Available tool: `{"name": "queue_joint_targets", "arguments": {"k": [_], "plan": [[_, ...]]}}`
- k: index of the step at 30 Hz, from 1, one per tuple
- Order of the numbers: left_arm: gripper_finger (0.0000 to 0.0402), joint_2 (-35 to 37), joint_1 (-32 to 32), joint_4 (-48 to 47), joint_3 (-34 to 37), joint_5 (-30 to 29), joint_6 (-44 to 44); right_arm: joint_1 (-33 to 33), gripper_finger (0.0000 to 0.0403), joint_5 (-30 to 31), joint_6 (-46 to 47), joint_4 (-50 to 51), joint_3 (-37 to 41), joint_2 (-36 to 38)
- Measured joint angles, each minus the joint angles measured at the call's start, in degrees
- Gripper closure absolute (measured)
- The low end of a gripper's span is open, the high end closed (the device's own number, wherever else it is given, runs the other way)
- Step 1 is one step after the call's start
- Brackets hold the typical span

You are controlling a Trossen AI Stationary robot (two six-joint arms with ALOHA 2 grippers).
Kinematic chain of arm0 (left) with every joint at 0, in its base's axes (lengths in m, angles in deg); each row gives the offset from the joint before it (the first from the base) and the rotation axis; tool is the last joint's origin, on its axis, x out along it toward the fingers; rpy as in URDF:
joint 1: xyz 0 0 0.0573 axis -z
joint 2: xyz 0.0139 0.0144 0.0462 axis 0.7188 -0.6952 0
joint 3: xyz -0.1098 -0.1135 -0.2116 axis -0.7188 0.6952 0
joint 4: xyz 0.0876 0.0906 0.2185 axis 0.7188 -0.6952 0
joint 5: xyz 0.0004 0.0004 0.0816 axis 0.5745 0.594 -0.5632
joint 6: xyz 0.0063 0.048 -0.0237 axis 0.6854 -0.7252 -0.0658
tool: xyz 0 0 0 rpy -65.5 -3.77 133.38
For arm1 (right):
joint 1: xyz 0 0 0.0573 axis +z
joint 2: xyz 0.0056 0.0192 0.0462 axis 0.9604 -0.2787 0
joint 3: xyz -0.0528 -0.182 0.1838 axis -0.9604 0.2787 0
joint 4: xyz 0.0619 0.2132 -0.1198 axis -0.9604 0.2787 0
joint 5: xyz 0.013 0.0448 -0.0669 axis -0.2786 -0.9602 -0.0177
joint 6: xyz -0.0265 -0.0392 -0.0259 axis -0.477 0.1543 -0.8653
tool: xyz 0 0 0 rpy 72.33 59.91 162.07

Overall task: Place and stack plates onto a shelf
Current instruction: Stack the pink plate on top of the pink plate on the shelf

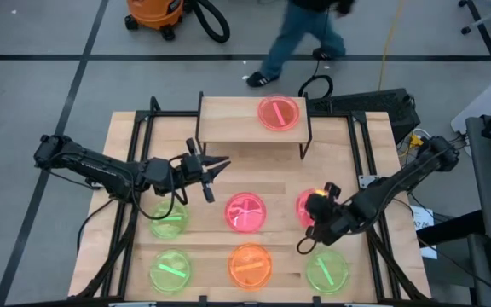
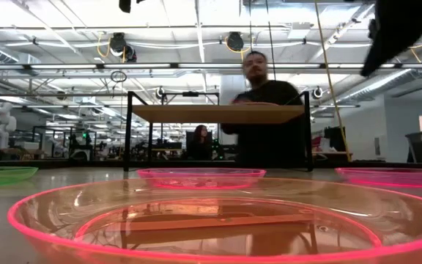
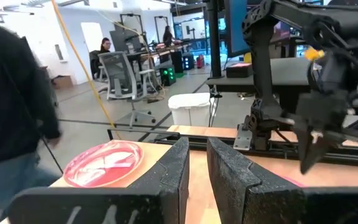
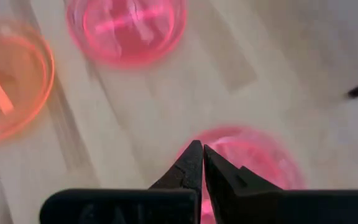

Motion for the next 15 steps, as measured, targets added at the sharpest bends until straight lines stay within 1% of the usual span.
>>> {"name": "queue_joint_targets", "arguments": {"k": [3, 6, 11, 15], "plan": [[0.0337, 0.0, 0.24, 0.0, 0.0, 0.0, -0.04, -0.69, 0.0403, 0.36, -1.54, -0.37, -0.09, 1.84], [0.0337, 0.0, 0.26, 0.0, 0.0, -0.01, -0.37, -0.76, 0.0403, 0.13, -3.92, -0.4, -0.09, 1.9], [0.0337, 0.0, 0.26, 0.02, 0.0, -0.02, -0.39, -0.71, 0.0401, -4.61, -8.62, -5.15, 0.51, 0.0], [0.0337, 0.0, 0.26, 0.02, 0.0, -0.02, -0.42, -0.71, 0.0378, -8.59, -13.29, -9.07, 2.13, -2.04]]}}
